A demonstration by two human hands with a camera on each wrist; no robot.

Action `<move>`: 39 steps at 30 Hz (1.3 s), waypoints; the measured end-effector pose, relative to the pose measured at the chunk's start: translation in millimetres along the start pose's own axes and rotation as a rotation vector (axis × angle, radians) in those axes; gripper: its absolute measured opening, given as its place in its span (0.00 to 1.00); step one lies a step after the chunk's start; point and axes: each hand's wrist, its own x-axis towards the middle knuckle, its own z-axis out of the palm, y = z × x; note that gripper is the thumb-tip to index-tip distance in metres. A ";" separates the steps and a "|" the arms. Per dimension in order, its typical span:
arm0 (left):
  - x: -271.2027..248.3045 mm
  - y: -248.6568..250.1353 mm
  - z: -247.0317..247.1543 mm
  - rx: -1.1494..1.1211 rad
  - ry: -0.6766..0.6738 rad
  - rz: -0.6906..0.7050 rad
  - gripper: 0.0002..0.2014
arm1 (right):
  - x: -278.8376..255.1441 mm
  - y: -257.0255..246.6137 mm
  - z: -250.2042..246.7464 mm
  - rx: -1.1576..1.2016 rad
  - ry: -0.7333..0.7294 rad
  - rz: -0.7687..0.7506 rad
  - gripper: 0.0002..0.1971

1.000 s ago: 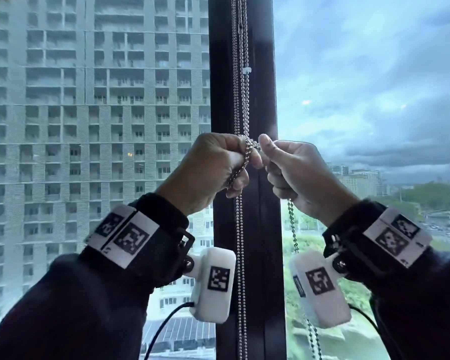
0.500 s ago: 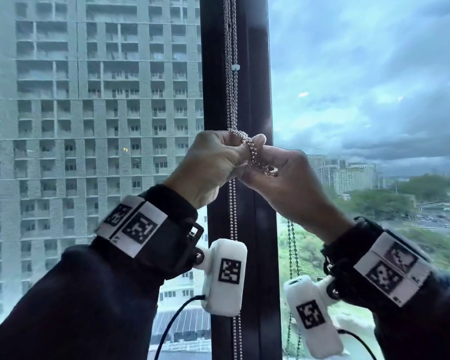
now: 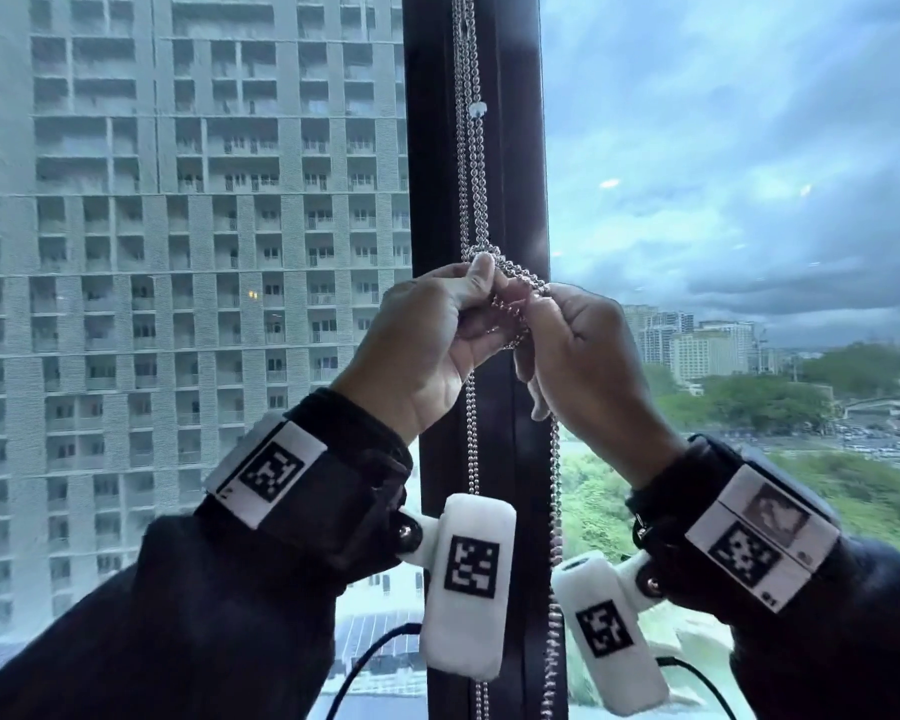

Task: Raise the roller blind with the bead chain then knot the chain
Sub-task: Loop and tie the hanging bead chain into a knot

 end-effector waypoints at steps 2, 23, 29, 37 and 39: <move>-2.3 1.1 -0.9 -0.026 -0.025 -0.013 0.13 | -3.3 -5.7 -1.9 -0.050 0.002 -0.021 0.17; -28.4 33.6 -26.8 0.275 -0.072 0.169 0.12 | 9.1 -11.7 -19.2 -0.025 -0.118 0.090 0.14; -25.1 40.3 -50.5 1.386 -0.110 0.442 0.13 | 19.4 -23.3 -31.7 0.027 -0.038 0.134 0.20; -31.0 39.2 -63.2 1.442 -0.162 0.288 0.35 | 23.8 -27.6 -31.4 0.060 0.017 0.134 0.17; -33.8 35.6 -64.0 1.413 -0.177 0.243 0.34 | 25.0 -27.7 -28.9 0.075 0.022 0.133 0.15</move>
